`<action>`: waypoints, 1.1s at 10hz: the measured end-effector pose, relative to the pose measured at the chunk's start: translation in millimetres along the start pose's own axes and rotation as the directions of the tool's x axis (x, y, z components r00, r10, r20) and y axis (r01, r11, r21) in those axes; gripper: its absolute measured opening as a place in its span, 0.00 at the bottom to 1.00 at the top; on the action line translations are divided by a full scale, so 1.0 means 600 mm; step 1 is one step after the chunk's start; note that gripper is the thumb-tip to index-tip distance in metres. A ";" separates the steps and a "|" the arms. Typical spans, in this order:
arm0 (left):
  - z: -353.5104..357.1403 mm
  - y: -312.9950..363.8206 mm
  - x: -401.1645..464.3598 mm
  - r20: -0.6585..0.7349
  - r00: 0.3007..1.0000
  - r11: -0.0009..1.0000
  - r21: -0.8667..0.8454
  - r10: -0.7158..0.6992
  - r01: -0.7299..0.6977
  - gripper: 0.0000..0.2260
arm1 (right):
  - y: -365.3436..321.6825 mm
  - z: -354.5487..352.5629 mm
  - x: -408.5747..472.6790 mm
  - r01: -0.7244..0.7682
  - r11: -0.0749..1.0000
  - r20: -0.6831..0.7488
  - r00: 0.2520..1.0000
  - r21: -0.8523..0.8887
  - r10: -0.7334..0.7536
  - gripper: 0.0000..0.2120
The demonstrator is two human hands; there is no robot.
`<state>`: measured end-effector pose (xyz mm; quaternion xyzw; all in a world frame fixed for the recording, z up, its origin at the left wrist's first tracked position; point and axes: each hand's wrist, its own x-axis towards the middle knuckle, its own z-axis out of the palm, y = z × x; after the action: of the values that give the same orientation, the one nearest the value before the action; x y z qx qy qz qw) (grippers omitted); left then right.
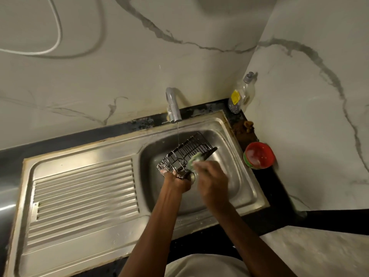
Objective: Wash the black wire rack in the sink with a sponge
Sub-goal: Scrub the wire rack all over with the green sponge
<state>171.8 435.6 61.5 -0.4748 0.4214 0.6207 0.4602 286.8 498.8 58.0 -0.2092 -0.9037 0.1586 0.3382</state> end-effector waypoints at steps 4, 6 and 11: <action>-0.006 0.015 0.000 -0.080 0.997 0.997 -0.071 -0.019 0.014 0.23 | 0.020 0.013 0.034 -0.029 0.999 -0.055 0.998 -0.018 0.028 0.10; -0.008 0.020 -0.002 -0.023 0.998 0.990 -0.133 -0.060 0.057 0.18 | -0.012 -0.005 0.017 0.267 0.960 0.135 0.951 0.087 -0.277 0.16; 0.000 -0.023 0.004 -0.052 0.997 0.698 -0.713 0.050 -0.073 0.16 | -0.006 0.017 0.088 0.118 0.993 0.132 0.984 -0.001 -0.116 0.16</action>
<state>184.8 439.0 57.8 -0.6106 0.1703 0.7434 0.2133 242.9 519.6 80.7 -0.1463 -0.9355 0.1481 0.2854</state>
